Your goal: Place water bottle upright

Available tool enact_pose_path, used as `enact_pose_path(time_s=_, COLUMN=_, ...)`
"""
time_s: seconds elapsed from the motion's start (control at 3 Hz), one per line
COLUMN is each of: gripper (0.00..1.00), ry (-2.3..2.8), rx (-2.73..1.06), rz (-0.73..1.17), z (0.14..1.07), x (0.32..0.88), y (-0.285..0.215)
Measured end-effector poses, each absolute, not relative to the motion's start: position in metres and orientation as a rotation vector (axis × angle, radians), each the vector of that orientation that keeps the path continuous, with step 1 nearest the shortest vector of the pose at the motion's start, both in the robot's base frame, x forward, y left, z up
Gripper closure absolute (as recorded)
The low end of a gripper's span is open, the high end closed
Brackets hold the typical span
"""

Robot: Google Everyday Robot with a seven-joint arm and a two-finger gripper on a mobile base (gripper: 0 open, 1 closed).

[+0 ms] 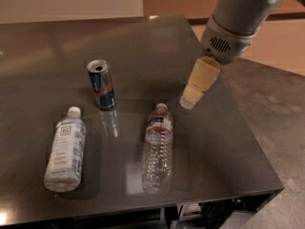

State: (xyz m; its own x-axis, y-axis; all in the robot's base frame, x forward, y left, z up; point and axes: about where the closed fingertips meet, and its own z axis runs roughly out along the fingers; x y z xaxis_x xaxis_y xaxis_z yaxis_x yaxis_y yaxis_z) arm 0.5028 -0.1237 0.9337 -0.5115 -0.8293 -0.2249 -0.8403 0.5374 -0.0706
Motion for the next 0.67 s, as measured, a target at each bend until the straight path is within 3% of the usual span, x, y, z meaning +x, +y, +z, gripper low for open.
enact_pose_path(time_s=0.67, gripper=0.00, ry=2.669, rx=-1.109, rz=-0.106, z=0.920, x=0.508, y=-0.084)
